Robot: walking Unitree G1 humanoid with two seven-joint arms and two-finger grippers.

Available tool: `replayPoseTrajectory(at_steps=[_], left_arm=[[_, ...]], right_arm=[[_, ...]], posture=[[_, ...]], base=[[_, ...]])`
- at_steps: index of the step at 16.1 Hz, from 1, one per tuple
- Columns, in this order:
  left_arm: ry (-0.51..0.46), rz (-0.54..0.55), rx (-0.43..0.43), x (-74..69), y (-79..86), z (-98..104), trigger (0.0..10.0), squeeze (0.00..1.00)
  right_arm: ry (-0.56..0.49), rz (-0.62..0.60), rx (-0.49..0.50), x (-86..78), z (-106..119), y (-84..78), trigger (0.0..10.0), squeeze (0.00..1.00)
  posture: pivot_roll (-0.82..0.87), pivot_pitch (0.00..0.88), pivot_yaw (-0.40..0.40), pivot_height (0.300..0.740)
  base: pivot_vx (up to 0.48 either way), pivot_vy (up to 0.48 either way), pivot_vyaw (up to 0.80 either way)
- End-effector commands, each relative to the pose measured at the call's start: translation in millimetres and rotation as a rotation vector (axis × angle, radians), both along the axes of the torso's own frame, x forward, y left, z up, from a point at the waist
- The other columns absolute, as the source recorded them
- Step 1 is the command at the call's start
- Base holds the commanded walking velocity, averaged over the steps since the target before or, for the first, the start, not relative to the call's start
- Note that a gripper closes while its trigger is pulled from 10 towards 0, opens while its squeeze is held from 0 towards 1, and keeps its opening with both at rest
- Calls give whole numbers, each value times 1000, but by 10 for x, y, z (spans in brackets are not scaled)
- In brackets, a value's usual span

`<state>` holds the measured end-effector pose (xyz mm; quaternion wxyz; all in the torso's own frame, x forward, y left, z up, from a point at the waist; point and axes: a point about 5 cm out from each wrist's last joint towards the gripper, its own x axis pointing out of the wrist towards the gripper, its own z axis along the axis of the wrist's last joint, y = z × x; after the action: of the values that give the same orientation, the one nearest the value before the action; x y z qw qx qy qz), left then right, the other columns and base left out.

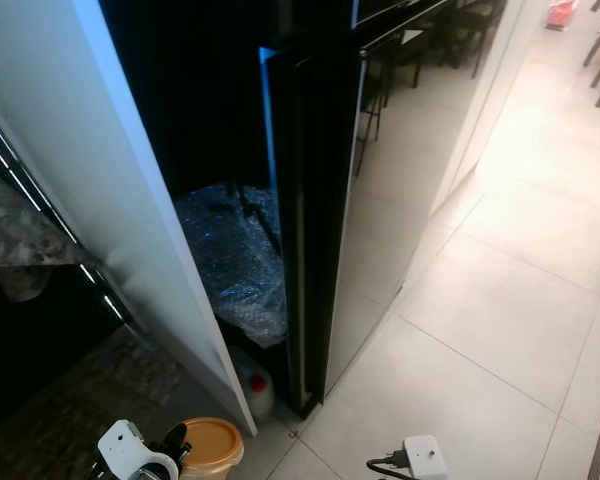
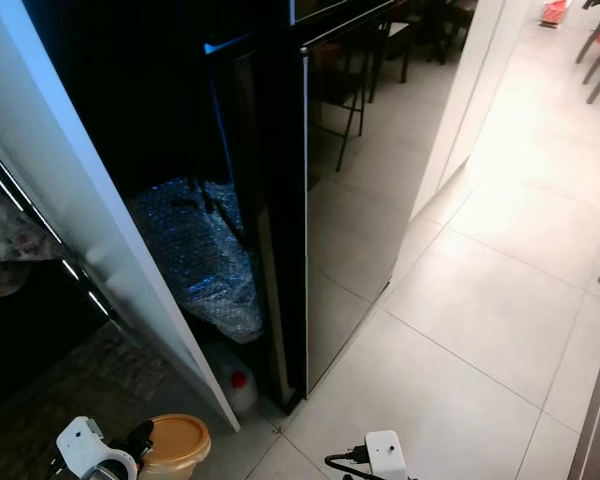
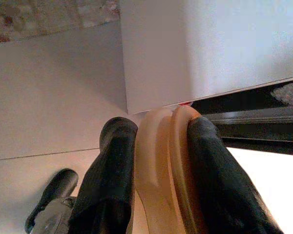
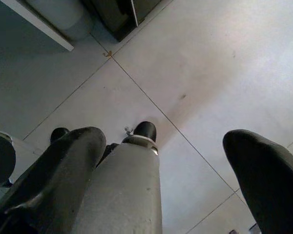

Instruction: Restocking fridge

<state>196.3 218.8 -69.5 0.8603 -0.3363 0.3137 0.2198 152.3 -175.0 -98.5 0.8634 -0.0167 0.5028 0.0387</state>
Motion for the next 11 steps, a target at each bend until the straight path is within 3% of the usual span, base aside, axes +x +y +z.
replayPoseTrajectory(at_steps=[1,9,11], left_arm=[[19,-6,3,-29,7,-18,10000,0],[18,-14,9,-10,29,-4,10000,0],[15,-16,12,7,36,7,10000,0]], right_arm=[[6,-6,5,-18,-8,13,10000,0],[0,-13,17,-7,-6,43,10000,0],[2,-17,23,-3,-6,53,10000,0]], posture=[[15,7,41,740],[15,16,51,740],[22,19,53,740]], base=[[0,0,0],[0,0,0],[0,279,-800]])
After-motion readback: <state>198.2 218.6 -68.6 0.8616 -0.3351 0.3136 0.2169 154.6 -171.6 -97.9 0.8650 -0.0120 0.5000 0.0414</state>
